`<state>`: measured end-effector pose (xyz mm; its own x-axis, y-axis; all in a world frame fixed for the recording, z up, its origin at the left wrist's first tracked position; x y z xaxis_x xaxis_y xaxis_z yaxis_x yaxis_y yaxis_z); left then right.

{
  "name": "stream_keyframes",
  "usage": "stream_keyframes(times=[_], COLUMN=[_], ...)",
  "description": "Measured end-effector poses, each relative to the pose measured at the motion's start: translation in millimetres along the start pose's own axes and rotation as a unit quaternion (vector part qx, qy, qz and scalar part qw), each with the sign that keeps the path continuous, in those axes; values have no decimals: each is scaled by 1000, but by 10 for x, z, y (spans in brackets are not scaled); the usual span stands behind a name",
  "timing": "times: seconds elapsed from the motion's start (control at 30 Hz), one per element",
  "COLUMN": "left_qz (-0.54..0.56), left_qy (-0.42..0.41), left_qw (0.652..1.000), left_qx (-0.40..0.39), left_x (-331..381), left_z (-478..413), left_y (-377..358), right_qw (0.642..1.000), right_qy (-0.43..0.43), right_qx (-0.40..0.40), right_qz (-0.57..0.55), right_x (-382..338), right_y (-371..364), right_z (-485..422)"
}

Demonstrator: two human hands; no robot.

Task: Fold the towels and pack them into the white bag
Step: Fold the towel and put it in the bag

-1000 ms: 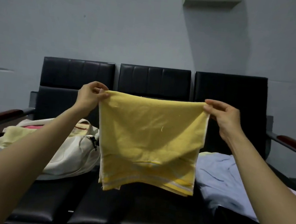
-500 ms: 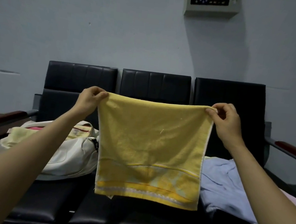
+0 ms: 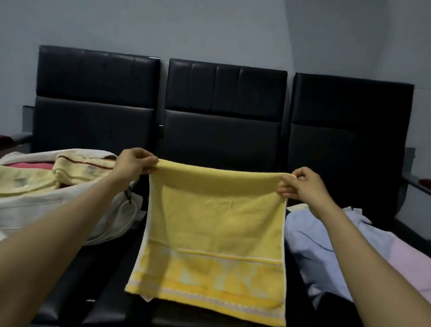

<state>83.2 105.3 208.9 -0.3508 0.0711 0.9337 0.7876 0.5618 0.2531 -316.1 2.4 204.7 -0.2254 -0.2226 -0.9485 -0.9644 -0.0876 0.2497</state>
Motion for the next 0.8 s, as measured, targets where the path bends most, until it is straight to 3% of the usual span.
stream_keyframes(times=[0.2, 0.3, 0.5, 0.63, 0.8], left_qz=[44, 65, 4, -59, -206], left_qy=[124, 214, 303, 299, 255], left_qw=[991, 974, 940, 932, 933], left_qx=[12, -31, -156, -198, -150], left_x=[-949, -1306, -1641, -1726, -1876], left_z=[259, 564, 1008, 1070, 1063], left_y=[-213, -223, -91, -85, -115], right_qw=[994, 985, 952, 923, 878], right_qy=[-67, -78, -70, -69, -108], right_qx=[-70, -109, -230, -296, -366], right_qz=[48, 110, 190, 236, 288], right_x=[897, 1223, 1525, 1534, 1537], right_y=[-224, -233, -178, -190, -281], right_z=[95, 299, 720, 808, 898])
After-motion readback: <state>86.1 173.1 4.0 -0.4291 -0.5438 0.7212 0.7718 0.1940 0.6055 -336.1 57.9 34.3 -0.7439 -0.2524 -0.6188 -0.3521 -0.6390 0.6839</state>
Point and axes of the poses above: each hand's wrist, its own z-axis away from the middle knuckle, its own y-axis out of the back of the hand, x = y × z, the point moved 4 cm from there along -z, towards the middle knuckle
